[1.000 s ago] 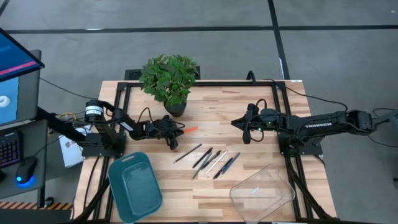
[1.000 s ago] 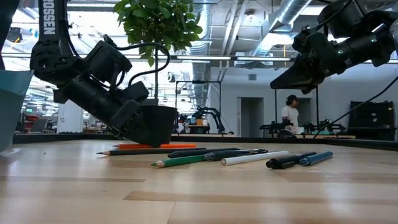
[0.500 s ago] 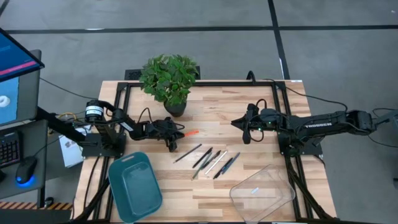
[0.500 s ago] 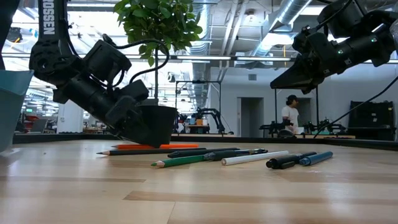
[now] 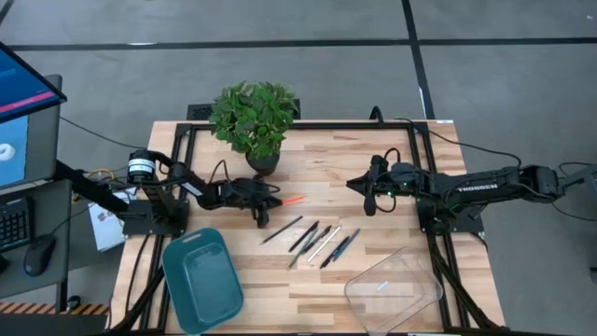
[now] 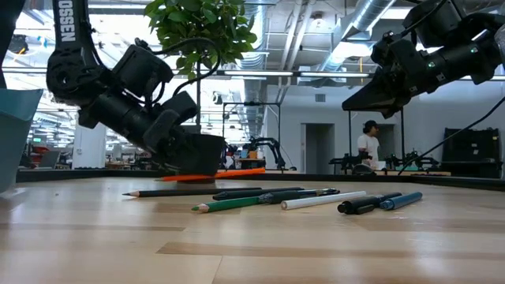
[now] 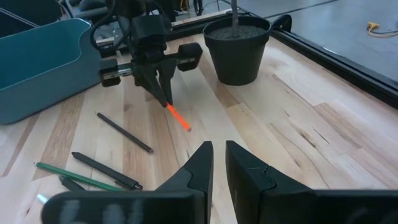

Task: Sort pens & pencils
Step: Put the orange pencil into the blue bin

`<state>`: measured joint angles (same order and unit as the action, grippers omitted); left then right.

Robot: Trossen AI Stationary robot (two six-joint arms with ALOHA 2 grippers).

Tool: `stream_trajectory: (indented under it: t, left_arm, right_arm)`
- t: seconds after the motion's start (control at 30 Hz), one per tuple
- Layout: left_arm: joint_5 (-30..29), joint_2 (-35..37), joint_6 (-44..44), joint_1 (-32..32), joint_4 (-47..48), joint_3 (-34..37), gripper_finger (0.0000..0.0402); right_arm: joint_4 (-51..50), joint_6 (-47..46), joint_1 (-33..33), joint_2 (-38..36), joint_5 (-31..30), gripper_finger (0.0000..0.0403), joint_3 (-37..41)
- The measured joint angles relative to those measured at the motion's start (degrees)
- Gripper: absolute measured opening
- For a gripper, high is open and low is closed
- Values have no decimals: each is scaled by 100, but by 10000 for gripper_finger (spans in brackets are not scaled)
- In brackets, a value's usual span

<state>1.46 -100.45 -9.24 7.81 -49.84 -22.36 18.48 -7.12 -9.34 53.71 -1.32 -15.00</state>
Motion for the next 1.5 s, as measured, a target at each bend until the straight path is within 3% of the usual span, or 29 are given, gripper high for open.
stream_trajectory:
  t: [0.5,1.13,1.4,1.5]
  left_arm:
    - [545,145,421,10,772,-675,3]
    - [361,3516,956,46,4088,-986,3]
    - [267,4376,1034,70,4838,-985,4]
    - [491,4566,1032,70,5227,-985,3]
  right_arm:
    - [-2,0,0,-2,0,66,0]
    - [1,0,0,0,0,66,0]
    - [64,-2,-2,-2,0,66,0]
    - [85,-2,-3,0,0,66,0]
